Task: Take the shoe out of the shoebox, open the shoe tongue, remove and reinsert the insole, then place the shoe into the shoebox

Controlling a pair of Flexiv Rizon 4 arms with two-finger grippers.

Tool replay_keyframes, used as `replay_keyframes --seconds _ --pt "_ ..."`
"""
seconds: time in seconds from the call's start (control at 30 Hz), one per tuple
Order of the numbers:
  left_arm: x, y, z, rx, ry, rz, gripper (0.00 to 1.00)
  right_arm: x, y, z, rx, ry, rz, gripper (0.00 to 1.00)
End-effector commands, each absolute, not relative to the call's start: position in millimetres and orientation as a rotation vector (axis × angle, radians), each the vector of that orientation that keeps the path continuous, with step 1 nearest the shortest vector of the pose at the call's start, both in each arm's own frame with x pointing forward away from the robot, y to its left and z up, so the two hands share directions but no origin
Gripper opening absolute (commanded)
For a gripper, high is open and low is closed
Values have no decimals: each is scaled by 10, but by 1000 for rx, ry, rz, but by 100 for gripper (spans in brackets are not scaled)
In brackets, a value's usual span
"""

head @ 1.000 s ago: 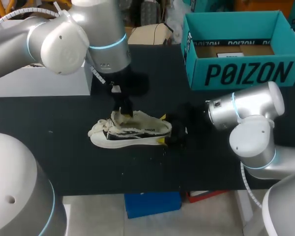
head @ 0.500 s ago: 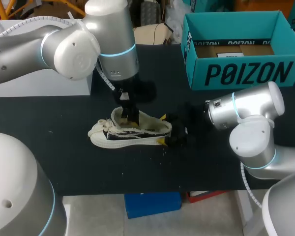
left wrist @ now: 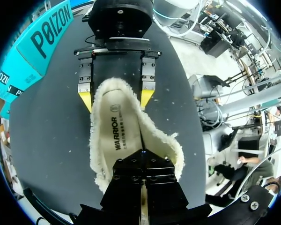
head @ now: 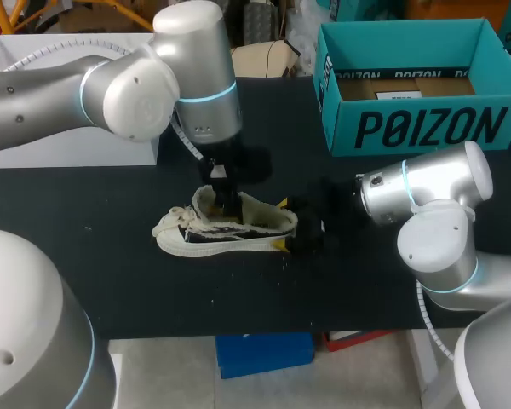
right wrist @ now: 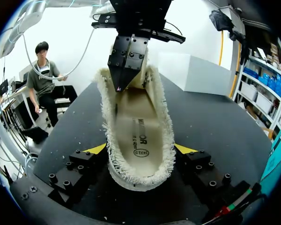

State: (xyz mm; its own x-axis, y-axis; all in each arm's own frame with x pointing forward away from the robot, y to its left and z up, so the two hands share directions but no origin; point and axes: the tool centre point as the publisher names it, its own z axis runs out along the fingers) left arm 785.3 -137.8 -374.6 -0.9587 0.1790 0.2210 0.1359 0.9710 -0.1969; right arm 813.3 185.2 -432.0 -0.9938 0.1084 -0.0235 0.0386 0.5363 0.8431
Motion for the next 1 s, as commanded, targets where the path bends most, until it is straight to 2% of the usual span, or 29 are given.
replay_keyframes --seconds 0.03,1.0 --pt "7845 -1425 -3858 -231 -2871 260 0 8137 1845 -4345 131 2691 1470 0" --pt "7677 -1429 -4196 -167 -2842 234 0 8137 1845 -4345 131 2691 1470 0"
